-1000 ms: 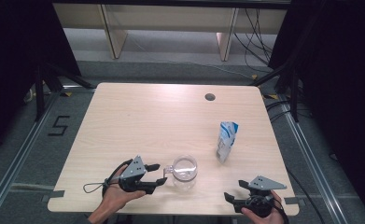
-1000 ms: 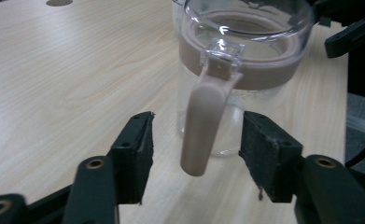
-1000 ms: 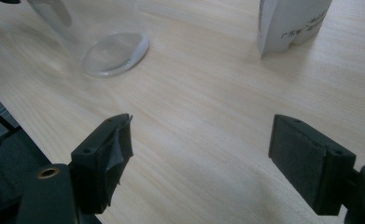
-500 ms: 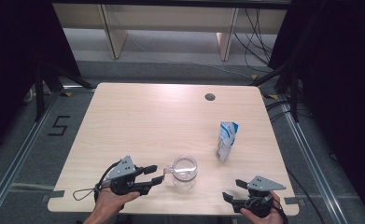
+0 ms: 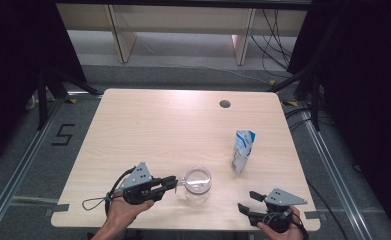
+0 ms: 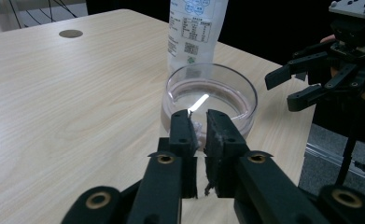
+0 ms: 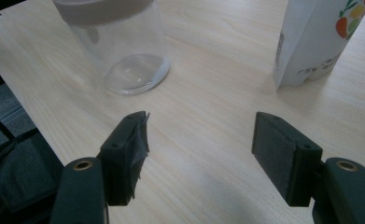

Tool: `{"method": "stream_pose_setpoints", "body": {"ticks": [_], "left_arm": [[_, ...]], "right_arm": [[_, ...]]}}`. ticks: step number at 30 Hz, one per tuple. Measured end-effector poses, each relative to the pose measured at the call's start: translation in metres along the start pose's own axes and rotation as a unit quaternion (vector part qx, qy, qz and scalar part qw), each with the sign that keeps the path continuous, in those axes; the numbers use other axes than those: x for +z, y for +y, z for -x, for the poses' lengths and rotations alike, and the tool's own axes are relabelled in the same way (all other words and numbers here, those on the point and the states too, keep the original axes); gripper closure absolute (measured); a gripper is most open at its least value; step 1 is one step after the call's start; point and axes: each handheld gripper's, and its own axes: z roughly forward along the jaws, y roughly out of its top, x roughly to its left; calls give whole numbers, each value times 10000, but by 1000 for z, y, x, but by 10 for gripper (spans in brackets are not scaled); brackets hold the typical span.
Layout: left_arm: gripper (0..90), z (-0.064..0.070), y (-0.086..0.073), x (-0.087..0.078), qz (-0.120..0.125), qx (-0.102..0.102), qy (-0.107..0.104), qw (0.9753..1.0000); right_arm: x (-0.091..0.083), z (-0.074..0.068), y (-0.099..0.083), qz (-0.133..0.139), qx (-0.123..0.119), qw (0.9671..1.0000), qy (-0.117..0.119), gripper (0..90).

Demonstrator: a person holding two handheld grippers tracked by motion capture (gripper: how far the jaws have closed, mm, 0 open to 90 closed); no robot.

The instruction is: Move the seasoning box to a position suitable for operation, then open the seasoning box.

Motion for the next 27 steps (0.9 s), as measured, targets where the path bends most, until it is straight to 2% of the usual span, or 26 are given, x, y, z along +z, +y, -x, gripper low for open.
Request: {"method": "stream_pose_setpoints", "body": {"ticks": [1,6,7,8,9,10,11,12,13,21,23,25,27], "left_arm": [[837,1,1,2,77,-27,-32,10000],[873,2,6,4,29,65,43,10000],[876,2,5,5,40,67,47,10000],[879,1,5,6,46,103,7,9999],[882,3,6,6,14,64,64,10000],[883,2,5,8,14,92,35,10000],[884,2,5,8,-20,80,70,9999],[885,1,5,10,15,80,37,10000],[885,0,5,10,-22,82,81,9999],[889,-2,6,15,-68,107,52,9999],[889,-2,5,15,-51,64,34,10000],[889,-2,5,16,-54,68,23,10000],[889,-2,5,16,-56,67,26,10000]], "right_arm": [[0,0,0,23,-18,10000,-15,369],[0,1,0,69,-69,9999,-62,369],[0,3,0,91,-194,9997,-74,370],[1,2,0,53,-132,9999,-45,370],[0,0,0,25,-39,10000,-47,371],[1,2,1,75,-211,9997,-79,371],[1,1,1,80,-200,9997,-65,372],[1,-1,1,25,-13,10000,-19,373],[1,1,1,55,-127,9999,-18,375],[0,-1,1,8,-72,10000,-45,378],[0,1,1,54,-261,9996,-97,378],[0,-2,2,2,-108,9999,-35,379],[1,-1,2,78,-227,9997,-78,385]]}}
